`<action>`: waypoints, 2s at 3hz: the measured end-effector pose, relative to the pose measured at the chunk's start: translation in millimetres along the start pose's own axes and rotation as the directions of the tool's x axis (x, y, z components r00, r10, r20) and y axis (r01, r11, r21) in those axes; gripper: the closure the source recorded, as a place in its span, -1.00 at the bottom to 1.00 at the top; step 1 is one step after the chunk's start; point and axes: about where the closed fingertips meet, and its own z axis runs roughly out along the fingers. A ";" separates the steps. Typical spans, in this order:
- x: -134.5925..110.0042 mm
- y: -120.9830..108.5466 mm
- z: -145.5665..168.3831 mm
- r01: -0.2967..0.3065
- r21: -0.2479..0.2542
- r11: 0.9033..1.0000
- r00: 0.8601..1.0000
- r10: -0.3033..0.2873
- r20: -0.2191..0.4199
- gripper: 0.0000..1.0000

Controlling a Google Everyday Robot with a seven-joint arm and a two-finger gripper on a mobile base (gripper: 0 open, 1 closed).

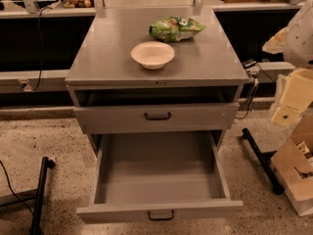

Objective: Close middle drawer

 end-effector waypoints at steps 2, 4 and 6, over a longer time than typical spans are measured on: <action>9.2 11.0 39.4 -0.025 -0.104 0.994 0.999 0.021 -0.039 -1.00; 28.8 64.4 128.4 -0.039 -0.254 0.966 0.999 0.038 -0.010 -1.00; 43.2 99.0 187.2 0.046 -0.370 0.928 0.995 -0.073 -0.061 -1.00</action>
Offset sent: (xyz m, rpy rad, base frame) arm -0.0017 -0.0028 -0.1136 -0.0161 0.3306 -0.0231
